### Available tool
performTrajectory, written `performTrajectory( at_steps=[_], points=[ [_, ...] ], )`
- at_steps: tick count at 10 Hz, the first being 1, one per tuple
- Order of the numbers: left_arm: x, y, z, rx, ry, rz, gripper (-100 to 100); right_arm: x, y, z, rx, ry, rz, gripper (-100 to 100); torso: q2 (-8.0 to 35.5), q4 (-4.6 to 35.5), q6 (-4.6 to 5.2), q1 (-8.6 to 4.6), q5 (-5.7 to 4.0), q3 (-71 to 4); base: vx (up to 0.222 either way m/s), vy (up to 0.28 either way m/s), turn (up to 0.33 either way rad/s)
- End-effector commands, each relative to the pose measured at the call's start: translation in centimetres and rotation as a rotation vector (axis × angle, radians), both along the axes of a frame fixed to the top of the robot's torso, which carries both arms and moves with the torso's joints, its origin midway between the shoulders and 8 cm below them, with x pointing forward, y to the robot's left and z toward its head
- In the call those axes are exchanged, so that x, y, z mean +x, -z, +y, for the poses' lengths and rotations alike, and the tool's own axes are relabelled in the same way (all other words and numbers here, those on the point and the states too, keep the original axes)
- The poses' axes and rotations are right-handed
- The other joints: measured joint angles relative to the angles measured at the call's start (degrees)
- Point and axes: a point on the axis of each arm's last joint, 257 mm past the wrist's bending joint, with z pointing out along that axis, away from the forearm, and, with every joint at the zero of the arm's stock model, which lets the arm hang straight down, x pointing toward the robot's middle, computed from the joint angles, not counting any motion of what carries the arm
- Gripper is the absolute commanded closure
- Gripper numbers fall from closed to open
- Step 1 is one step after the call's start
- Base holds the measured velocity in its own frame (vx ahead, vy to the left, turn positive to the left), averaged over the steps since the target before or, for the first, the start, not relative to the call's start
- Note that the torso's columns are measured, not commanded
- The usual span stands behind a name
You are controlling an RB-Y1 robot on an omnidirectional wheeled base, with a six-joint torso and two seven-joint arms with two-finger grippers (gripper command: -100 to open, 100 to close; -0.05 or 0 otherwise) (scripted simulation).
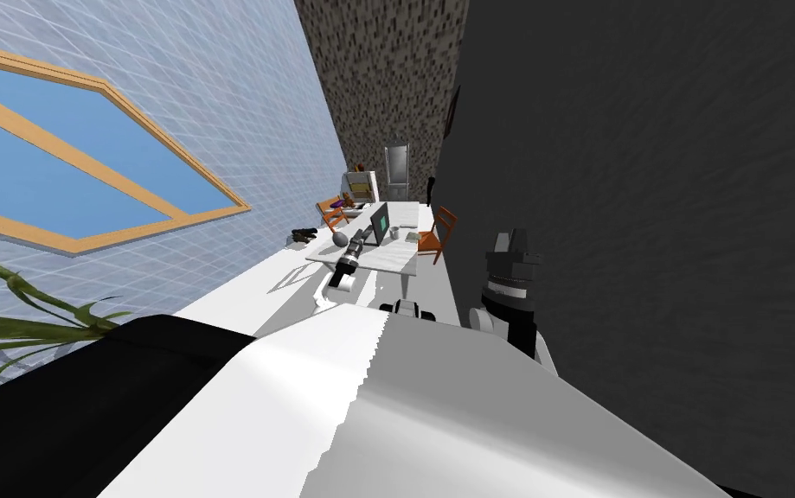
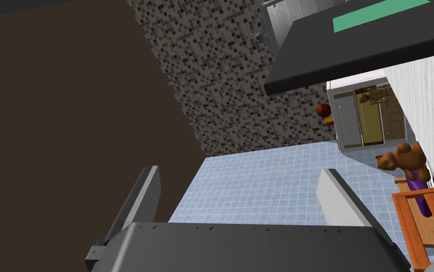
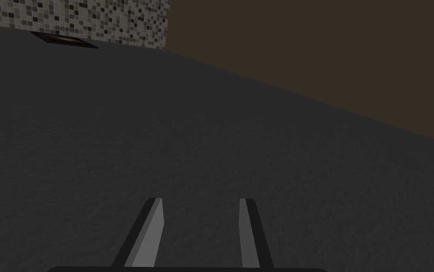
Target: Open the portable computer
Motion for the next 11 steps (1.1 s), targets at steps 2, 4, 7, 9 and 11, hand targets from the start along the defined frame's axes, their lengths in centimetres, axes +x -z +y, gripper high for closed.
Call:
performTrajectory(
  at_steps=[2,4,7,9,11],
  points=[
    [1.9,2.0,2.3,0.069,-0.047,0.073,-100,0.0,0.0,0.0,0.000,0.000,0.000,0,-0.01,0.00,-0.01,0.01,0.00,-0.01,0.011,-0.003,-0.138],
    [2.9,3.1,3.9,0.112,-0.080,0.117,-100,0.0,0.0,0.0,0.000,0.000,0.000,0,-0.01,0.00,-0.01,0.01,0.00,-0.01,0.014,-0.003,-0.136],
    [4.3,4.7,7.1,0.183,-0.139,0.187,-100,0.0,0.0,0.0,0.000,0.000,0.000,0,0.00,0.00,-0.02,0.01,0.00,0.00,0.013,-0.001,-0.166],
    [5.2,5.5,9.4,0.229,-0.184,0.233,-100,0.0,0.0,0.0,0.000,0.000,0.000,0,-0.02,0.00,0.00,0.00,0.00,-0.01,0.015,-0.004,-0.167],
    [5.6,5.9,10.7,0.250,-0.206,0.256,-100,0.0,0.0,0.0,0.000,0.000,0.000,0,0.01,0.00,-0.02,0.00,0.00,0.01,0.011,-0.001,-0.113]
  ],
)
